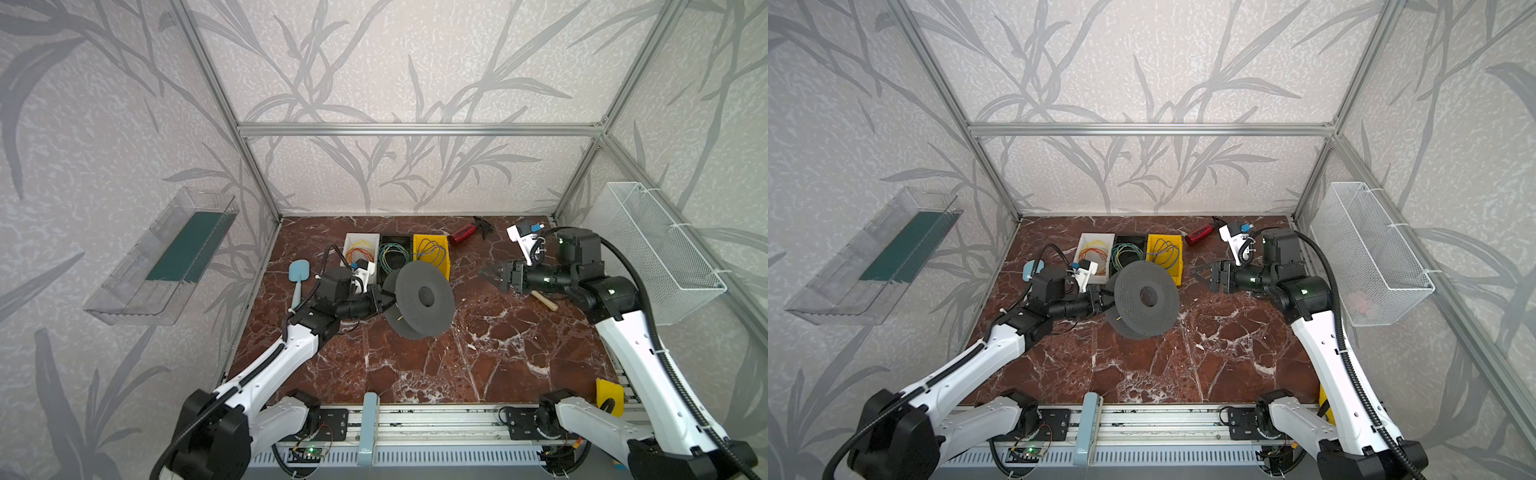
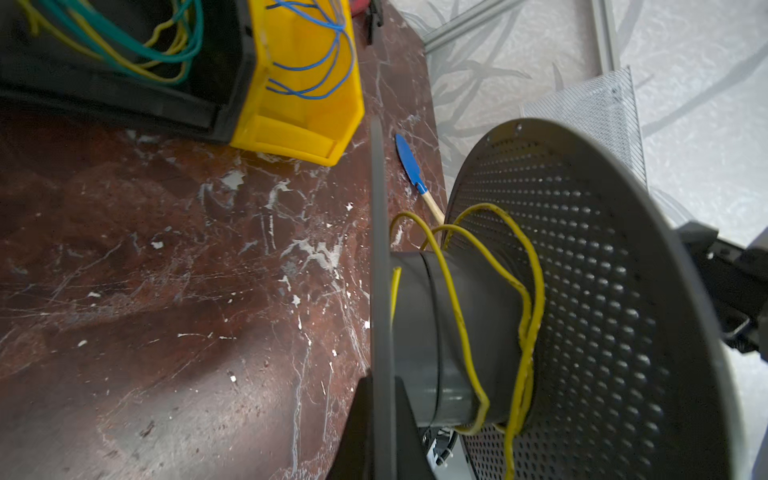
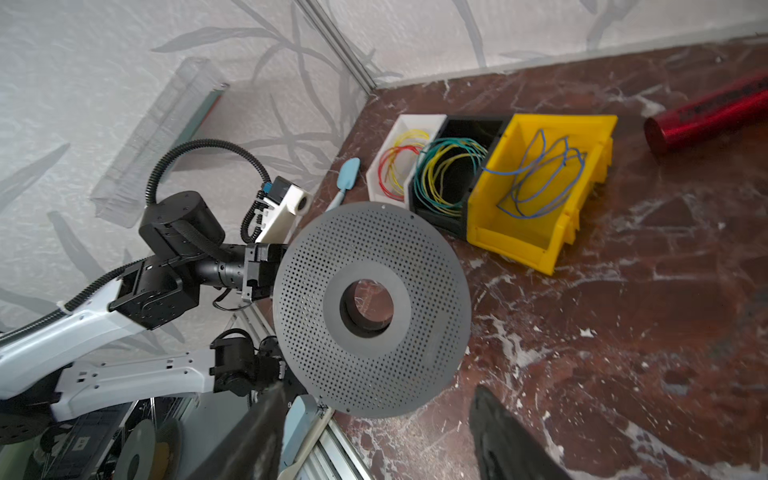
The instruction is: Wrap the cables
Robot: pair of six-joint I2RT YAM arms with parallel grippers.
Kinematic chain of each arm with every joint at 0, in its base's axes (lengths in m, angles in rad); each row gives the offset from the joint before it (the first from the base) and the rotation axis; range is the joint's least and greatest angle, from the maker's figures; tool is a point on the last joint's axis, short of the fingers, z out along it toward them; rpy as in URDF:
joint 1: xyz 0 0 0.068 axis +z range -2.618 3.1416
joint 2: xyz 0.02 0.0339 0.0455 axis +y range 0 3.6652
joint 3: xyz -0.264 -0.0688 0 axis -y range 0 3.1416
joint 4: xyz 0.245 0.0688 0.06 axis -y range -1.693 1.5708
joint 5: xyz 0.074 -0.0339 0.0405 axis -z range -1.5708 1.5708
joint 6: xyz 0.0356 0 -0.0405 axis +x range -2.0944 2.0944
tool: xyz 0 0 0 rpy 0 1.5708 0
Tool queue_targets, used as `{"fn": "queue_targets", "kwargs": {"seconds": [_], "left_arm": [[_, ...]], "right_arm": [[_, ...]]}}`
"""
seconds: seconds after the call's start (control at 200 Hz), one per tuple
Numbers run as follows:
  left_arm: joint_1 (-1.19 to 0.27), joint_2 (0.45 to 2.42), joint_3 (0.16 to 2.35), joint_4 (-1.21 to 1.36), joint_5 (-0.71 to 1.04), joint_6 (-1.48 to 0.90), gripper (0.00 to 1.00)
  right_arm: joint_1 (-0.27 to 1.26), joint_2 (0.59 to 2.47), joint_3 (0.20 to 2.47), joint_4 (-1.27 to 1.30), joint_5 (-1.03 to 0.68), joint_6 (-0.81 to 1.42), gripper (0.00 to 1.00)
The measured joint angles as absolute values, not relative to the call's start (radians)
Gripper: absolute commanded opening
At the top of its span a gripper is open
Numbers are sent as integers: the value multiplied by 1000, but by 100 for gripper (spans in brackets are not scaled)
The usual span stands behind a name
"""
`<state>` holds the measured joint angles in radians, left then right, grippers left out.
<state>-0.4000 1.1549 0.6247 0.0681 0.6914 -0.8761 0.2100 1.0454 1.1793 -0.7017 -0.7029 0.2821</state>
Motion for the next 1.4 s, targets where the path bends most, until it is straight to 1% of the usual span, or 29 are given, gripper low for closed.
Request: {"fn": "queue_targets", "kwargs": {"seconds": [0.07, 0.145, 0.255, 0.38, 0.405, 0.43, 0.445, 0.46, 0.47, 0.545, 0.6, 0.715, 0.845, 0.905, 1.079, 1.144, 1.199, 1.239, 1.259, 1.274, 1.304, 1.404], "left_arm": [[-407, 1254, 585, 171, 690, -922, 0], [-424, 1324, 560, 227, 679, -945, 0], [-462, 1361, 557, 255, 667, -944, 0], [-490, 1385, 553, 311, 652, -945, 0], [-492, 1392, 548, 329, 651, -946, 0], [-493, 1400, 542, 345, 649, -948, 0], [-493, 1406, 537, 356, 647, -949, 0], [-493, 1412, 532, 364, 646, -952, 0], [-493, 1415, 529, 372, 646, -954, 0], [-490, 1440, 509, 409, 646, -963, 0], [-484, 1450, 497, 431, 645, -966, 6], [-474, 1447, 463, 453, 632, -965, 22], [-468, 1412, 424, 354, 590, -936, 38], [-464, 1367, 419, 279, 563, -917, 44], [-458, 1174, 419, 81, 479, -849, 56], [-456, 1108, 419, 2, 446, -831, 64], [-454, 1046, 419, -78, 419, -813, 74], [-454, 1002, 420, -134, 401, -806, 86], [-454, 976, 421, -167, 388, -800, 95], [-454, 959, 422, -189, 382, -797, 98], [-454, 922, 428, -242, 361, -790, 99], [-454, 843, 489, -407, 282, -760, 99]], "right_arm": [[210, 1037, 1122, -698, -686, 291, 70], [210, 1036, 1085, -679, -677, 302, 70], [212, 1037, 1080, -674, -643, 299, 72], [231, 1054, 1098, -686, -549, 275, 77], [236, 1056, 1100, -686, -526, 273, 78], [243, 1057, 1100, -686, -501, 272, 82], [247, 1057, 1100, -686, -487, 271, 87], [253, 1057, 1100, -686, -470, 275, 96], [255, 1057, 1100, -686, -465, 273, 99], [285, 1047, 1100, -683, -394, 272, 99], [307, 1033, 1100, -680, -359, 264, 99], [337, 1004, 1099, -669, -347, 238, 99], [348, 978, 1092, -648, -308, 229, 99], [348, 974, 1091, -646, -287, 225, 99], [348, 985, 1091, -638, -286, 227, 99], [348, 987, 1091, -635, -289, 231, 99], [348, 987, 1091, -633, -287, 232, 99], [348, 987, 1091, -633, -284, 232, 99], [348, 987, 1091, -633, -280, 231, 99], [348, 987, 1091, -633, -277, 231, 99], [348, 987, 1091, -632, -270, 227, 99], [348, 1002, 1096, -635, -250, 200, 99]]}}
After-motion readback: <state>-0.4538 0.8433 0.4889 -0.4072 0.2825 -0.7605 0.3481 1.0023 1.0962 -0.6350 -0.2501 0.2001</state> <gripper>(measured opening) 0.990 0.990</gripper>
